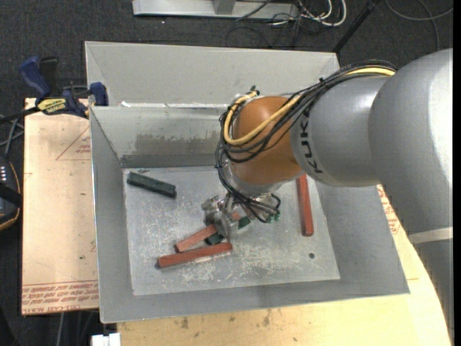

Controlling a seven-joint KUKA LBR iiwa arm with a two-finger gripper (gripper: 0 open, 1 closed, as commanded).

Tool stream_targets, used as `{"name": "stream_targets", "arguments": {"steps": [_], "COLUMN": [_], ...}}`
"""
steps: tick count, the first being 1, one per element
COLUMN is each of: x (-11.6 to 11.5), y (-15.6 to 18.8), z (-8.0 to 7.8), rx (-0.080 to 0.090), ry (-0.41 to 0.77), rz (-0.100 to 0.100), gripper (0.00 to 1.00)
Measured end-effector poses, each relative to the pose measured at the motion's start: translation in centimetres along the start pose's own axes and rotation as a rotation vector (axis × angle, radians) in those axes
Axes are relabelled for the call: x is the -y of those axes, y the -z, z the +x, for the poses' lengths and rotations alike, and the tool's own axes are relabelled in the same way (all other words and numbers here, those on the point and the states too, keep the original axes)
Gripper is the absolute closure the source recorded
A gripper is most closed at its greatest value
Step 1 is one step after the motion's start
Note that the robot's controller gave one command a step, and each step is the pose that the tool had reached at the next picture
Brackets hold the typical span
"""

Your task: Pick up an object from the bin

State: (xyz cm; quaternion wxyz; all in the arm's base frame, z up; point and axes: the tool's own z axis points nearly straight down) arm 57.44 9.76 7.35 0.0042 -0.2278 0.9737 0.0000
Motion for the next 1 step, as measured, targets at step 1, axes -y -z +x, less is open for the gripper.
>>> {"name": "stream_targets", "arguments": {"steps": [1], "x": [-0.59], "y": [4.98], "z": [1.58], "rx": [-0.012], "ry": [0.002], "rz": [-0.005], "gripper": [1.0]}}
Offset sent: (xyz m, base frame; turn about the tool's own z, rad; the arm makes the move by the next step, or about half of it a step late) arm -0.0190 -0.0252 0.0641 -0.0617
